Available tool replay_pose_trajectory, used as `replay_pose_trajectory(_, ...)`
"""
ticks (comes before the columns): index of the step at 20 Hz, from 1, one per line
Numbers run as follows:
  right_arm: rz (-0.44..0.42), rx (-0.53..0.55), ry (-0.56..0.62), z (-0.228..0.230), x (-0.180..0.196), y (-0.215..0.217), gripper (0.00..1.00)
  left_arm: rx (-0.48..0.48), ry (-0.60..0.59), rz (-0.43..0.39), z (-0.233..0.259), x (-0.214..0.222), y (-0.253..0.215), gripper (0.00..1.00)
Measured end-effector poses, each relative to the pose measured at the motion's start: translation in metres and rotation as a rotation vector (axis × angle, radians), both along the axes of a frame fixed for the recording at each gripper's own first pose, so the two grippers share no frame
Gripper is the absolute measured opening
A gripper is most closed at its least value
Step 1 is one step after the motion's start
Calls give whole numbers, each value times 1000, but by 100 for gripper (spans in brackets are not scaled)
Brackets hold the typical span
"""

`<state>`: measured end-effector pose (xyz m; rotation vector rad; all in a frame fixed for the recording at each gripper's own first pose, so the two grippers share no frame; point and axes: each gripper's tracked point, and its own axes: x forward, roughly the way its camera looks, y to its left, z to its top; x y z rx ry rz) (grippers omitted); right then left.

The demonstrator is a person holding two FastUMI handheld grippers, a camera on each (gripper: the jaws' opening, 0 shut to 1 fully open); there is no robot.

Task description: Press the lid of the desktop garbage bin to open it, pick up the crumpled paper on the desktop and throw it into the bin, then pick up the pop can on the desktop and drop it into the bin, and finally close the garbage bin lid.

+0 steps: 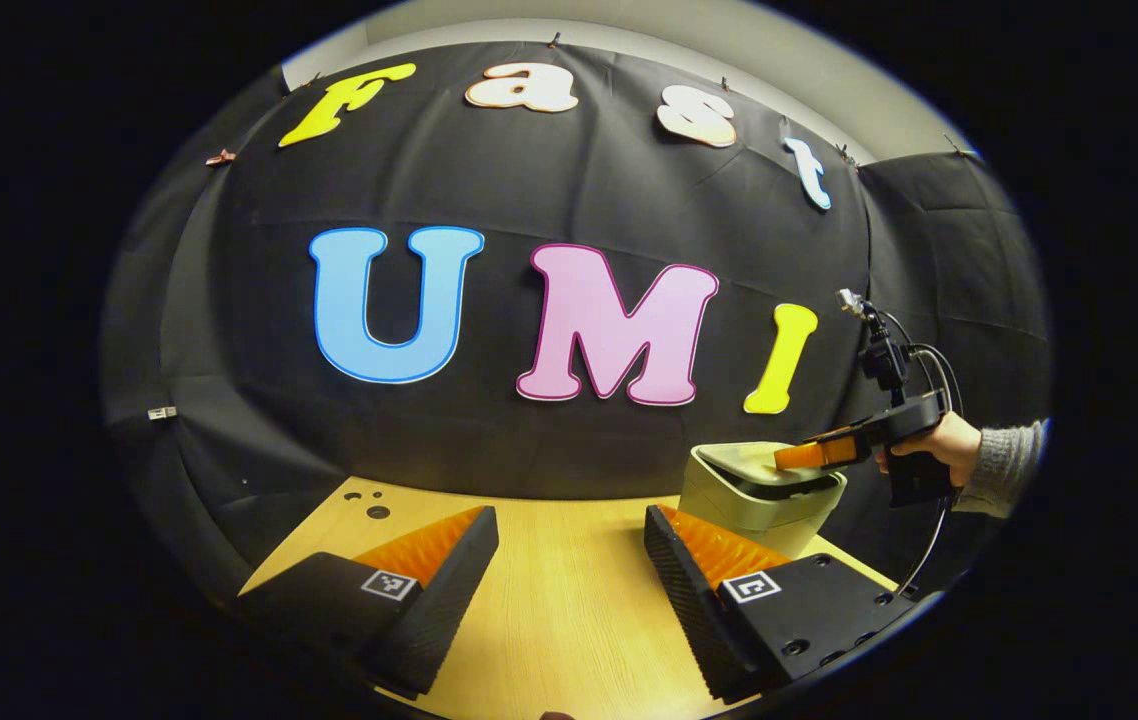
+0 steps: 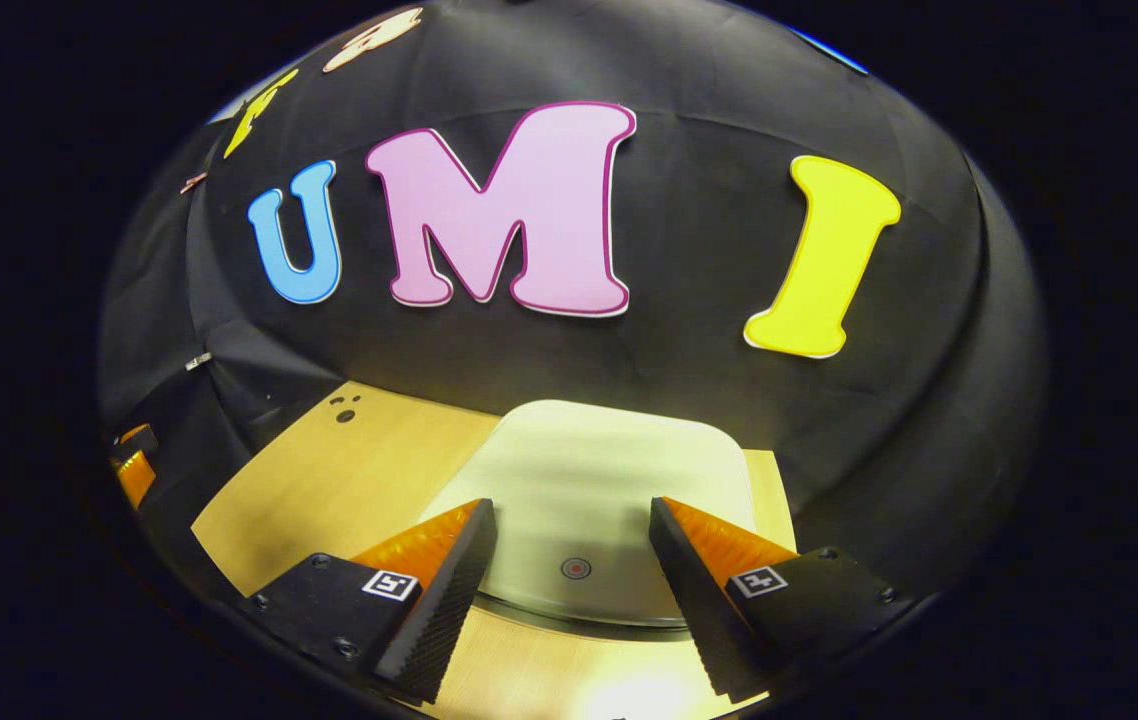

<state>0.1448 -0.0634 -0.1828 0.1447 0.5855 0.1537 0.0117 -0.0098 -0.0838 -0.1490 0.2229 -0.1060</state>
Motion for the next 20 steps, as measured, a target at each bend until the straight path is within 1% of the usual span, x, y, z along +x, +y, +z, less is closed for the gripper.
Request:
replay_pose_trajectory(3, -6, 32, 23, -9, -6, -2, 97, 3, -2, -1, 1, 0, 0, 95)
replay_pose_trajectory(4, -5, 32, 18, -10, -2, -1, 98, 4, -1, 0, 0, 0, -1, 95)
replay_pose_trajectory(5, 5, 23, 22, -12, -6, -1, 98, 2, 0, 0, 1, 0, -1, 95)
replay_pose_trajectory(9, 12, 48, -4, -14, -8, 1, 98, 1, 1, 4, 0, -1, -2, 95)
replay_pose_trajectory(10, 14, 47, 9, -16, -12, -2, 98, 1, 0, 3, 1, -1, -3, 95)
replay_pose_trajectory(11, 9, 43, -23, -16, -10, 1, 99, 1, 1, 4, 0, -1, -3, 95)
replay_pose_trajectory(12, 9, 46, -19, -18, -11, 0, 99, -1, 0, 4, 0, -1, -4, 95)
replay_pose_trajectory(13, 10, 56, -50, -11, -7, 2, 99, -3, -1, 6, 1, -1, -4, 95)
replay_pose_trajectory(14, 15, 57, -56, -9, -9, 2, 94, -6, -3, 5, 2, 0, -5, 95)
replay_pose_trajectory(16, -4, 50, -80, -3, -11, -3, 98, -7, -6, 0, 2, 1, -7, 95)
replay_pose_trajectory(18, -23, 58, -139, 17, -12, -2, 97, -1, -8, 1, 3, 1, -8, 95)
replay_pose_trajectory(20, -29, 78, -178, 34, -24, 4, 97, 1, -12, -4, 5, 2, -11, 95)
